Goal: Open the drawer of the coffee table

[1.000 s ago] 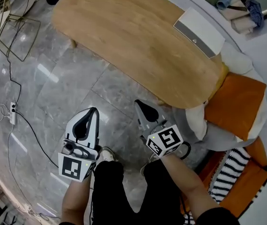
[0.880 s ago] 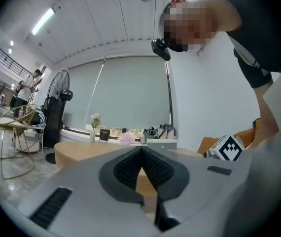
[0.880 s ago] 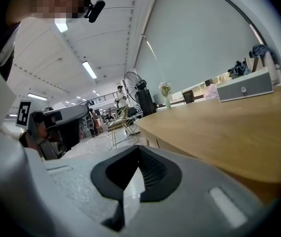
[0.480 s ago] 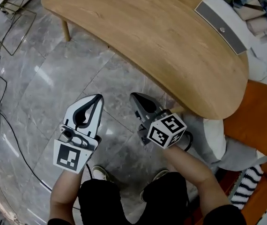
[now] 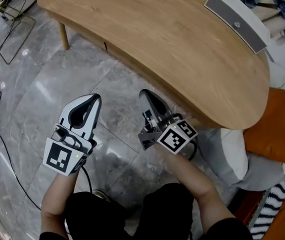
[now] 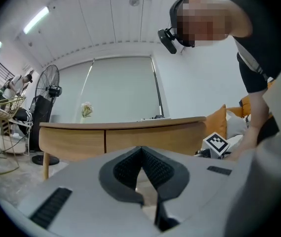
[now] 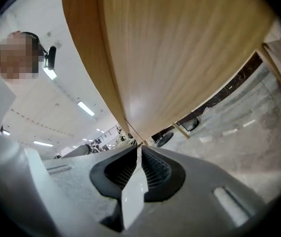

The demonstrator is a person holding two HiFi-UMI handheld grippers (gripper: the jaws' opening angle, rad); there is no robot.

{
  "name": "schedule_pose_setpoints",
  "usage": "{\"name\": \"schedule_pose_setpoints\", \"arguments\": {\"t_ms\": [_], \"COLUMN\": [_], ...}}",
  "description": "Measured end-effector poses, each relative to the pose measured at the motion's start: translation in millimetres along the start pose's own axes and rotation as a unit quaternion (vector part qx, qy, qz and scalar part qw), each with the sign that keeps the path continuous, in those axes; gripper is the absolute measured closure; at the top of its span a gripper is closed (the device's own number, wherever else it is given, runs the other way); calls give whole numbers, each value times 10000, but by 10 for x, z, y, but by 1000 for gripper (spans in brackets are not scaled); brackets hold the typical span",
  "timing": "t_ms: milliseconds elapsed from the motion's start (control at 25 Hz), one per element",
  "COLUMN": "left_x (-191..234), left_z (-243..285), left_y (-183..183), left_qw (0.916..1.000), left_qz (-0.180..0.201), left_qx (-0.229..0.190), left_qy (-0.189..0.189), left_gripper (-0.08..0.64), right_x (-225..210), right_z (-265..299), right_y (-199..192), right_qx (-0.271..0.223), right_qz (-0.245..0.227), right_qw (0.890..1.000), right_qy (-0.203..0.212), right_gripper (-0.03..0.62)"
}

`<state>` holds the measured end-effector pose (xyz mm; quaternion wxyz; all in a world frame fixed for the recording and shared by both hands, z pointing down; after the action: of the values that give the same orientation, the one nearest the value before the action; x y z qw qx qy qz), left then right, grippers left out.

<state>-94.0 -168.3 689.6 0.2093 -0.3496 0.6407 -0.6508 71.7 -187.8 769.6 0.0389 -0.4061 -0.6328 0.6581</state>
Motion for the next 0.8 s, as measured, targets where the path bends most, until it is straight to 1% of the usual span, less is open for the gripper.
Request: {"name": "schedule_pose_setpoints", "arguments": {"t_ms": [40, 120, 200, 320, 400, 520, 680, 800], "left_x": [6, 21, 38, 60, 67, 30, -26, -26], "left_z": [-13, -39, -71, -111, -126, -147, -203, -242], "left_y": [19, 34, 22, 1, 3, 63, 102, 102], "left_qw": [10000, 9999, 9998, 9996, 9998, 9999, 9999, 9998], "left_qz": [38, 102, 157, 220, 172, 98, 167, 175], "left_qx": [45, 113, 158, 176, 132, 37, -2, 4], "left_qy": [-12, -17, -15, -10, 26, 55, 22, 34], "left_gripper": [554, 554, 554, 554, 554, 554, 554, 554], "right_x": [-9, -38, -81, -157, -207, -259, -277, -303], "right_z": [-17, -41, -56, -43, -14, 11, 64, 125], "right_y": [12, 45, 65, 81, 102, 181, 278, 263], "right_qx": [-144, -388, -636, -951, -1053, -1168, -1265, -1329], "right_qz": [-6, -88, -137, -63, -33, 12, 83, 35], "right_qw": [9999, 9991, 9978, 9954, 9944, 9931, 9919, 9910], "right_qy": [60, 119, 94, 25, -38, -146, -100, -143], "right_gripper": [578, 566, 512, 426, 394, 388, 388, 388]}}
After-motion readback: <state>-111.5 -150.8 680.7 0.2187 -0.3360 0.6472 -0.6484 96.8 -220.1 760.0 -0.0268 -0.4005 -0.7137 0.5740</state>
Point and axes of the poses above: the fingertips, and each gripper's own axes: z forward along the fingers, x to its left, y out of its top, the point moved 4 cm from there along -z, backward along the fingers, and after that the axes turned 11 degrees about -z, right-handed, at the moved point
